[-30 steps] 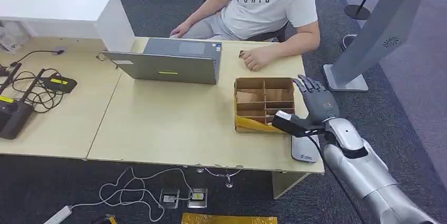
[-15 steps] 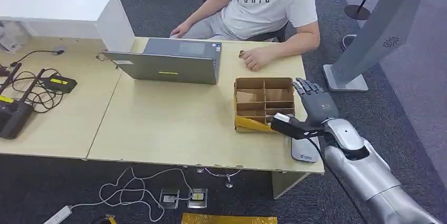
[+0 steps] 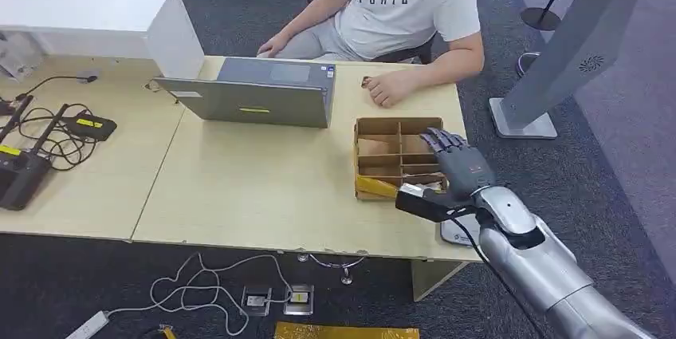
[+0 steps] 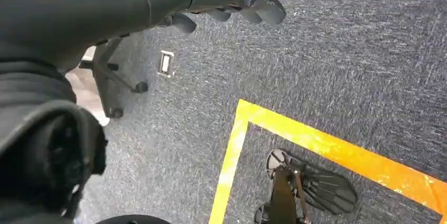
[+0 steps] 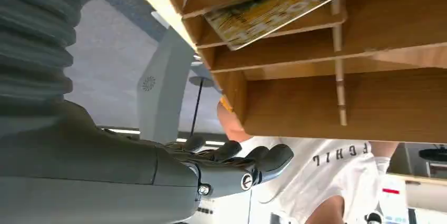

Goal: Pass the card to the sensor for recognition and then transmit it.

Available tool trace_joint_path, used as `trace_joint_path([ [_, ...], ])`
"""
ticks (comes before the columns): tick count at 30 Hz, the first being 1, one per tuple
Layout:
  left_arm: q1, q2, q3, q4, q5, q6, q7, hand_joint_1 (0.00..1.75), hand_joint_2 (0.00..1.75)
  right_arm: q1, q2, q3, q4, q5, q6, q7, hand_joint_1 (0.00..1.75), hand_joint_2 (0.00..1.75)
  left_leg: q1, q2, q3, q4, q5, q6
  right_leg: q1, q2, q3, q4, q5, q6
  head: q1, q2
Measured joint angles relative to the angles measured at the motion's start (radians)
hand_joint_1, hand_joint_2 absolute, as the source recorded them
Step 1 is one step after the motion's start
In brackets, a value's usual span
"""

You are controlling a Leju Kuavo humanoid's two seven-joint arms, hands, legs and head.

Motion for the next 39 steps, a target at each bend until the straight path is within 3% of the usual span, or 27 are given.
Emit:
trace_joint_path([
  [22, -0.001, 0.0, 0.0, 0.0, 0.0, 0.0, 0.0, 0.0, 0.0, 0.0, 0.037, 0.059, 0.05, -0.012, -0.045, -0.002, 0.0, 1.75, 0.0, 0.0, 0.0, 0.0, 0.0, 0.0, 0.0, 0.0, 0.0, 0.0, 0.0, 0.0, 0.0, 0.0],
  [39, -0.001, 0.0, 0.0, 0.0, 0.005, 0.002, 0.0, 0.0, 0.0, -0.006, 0.054, 0.06, 0.085, 0.02, -0.054, -0.01, 0.0, 1.75, 0.0, 0.0, 0.0, 0.0, 0.0, 0.0, 0.0, 0.0, 0.0, 0.0, 0.0, 0.0, 0.0, 0.0],
])
